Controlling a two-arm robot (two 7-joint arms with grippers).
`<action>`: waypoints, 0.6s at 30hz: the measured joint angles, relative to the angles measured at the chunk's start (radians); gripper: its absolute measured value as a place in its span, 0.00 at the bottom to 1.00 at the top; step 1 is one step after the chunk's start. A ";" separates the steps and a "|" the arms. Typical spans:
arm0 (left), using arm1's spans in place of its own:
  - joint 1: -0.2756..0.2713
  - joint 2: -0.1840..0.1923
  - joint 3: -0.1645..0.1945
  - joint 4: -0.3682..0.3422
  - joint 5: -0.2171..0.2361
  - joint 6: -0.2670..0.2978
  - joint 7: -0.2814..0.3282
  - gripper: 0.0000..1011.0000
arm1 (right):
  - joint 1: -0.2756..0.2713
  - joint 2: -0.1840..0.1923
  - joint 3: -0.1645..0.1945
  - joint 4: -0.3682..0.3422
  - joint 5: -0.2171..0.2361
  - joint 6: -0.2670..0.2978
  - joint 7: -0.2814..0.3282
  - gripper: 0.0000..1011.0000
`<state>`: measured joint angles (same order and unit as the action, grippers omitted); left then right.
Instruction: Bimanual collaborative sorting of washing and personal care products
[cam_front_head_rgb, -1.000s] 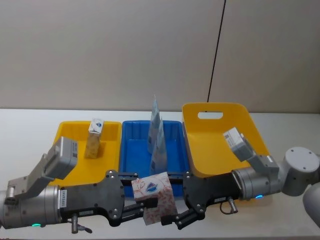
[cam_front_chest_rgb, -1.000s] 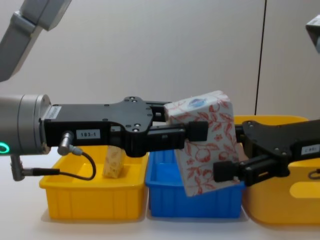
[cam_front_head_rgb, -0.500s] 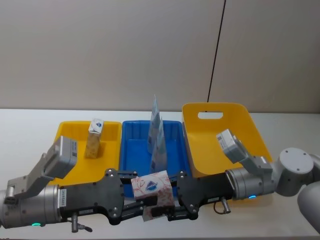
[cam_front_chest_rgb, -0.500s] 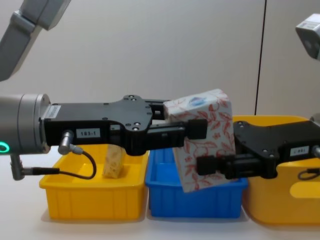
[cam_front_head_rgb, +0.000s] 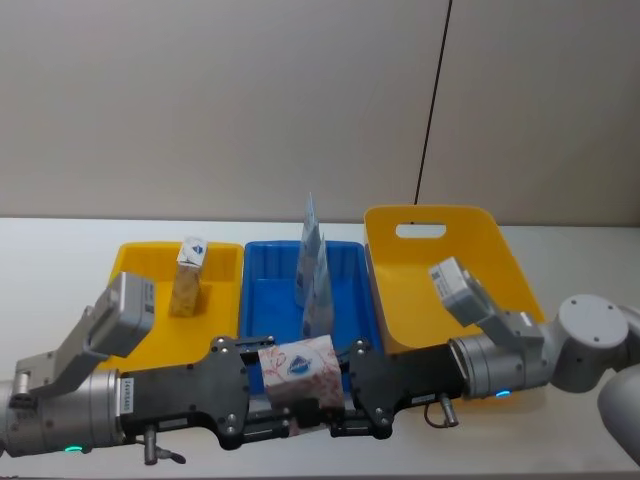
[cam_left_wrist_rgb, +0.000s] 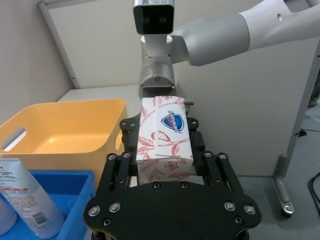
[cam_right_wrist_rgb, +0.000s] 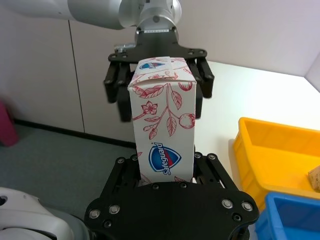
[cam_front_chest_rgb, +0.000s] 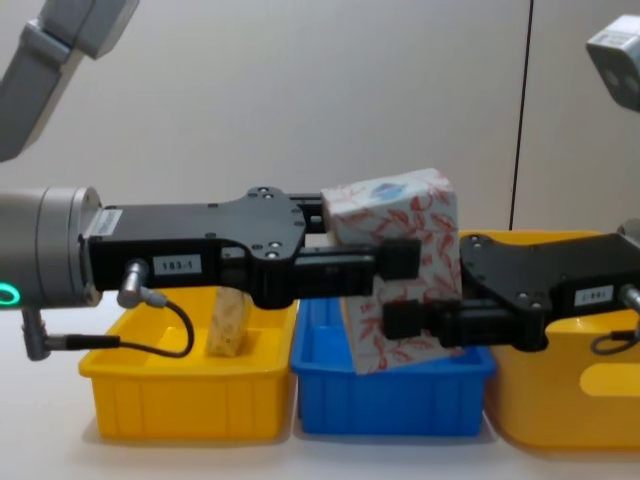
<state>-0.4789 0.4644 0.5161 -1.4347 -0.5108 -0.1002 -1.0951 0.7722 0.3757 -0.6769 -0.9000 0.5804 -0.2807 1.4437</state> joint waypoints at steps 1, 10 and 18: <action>0.000 0.000 0.001 0.000 0.000 0.000 -0.001 0.57 | -0.001 0.002 0.000 -0.005 0.001 0.003 -0.003 0.37; 0.000 0.000 0.001 0.000 0.001 0.000 -0.003 0.82 | -0.021 0.036 0.003 -0.072 0.010 0.028 -0.035 0.37; 0.000 0.000 0.001 0.000 0.001 0.000 -0.003 0.99 | -0.052 0.087 0.016 -0.145 0.018 0.052 -0.075 0.37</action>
<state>-0.4790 0.4647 0.5172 -1.4347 -0.5095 -0.0999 -1.0977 0.7205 0.4624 -0.6609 -1.0453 0.5981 -0.2283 1.3685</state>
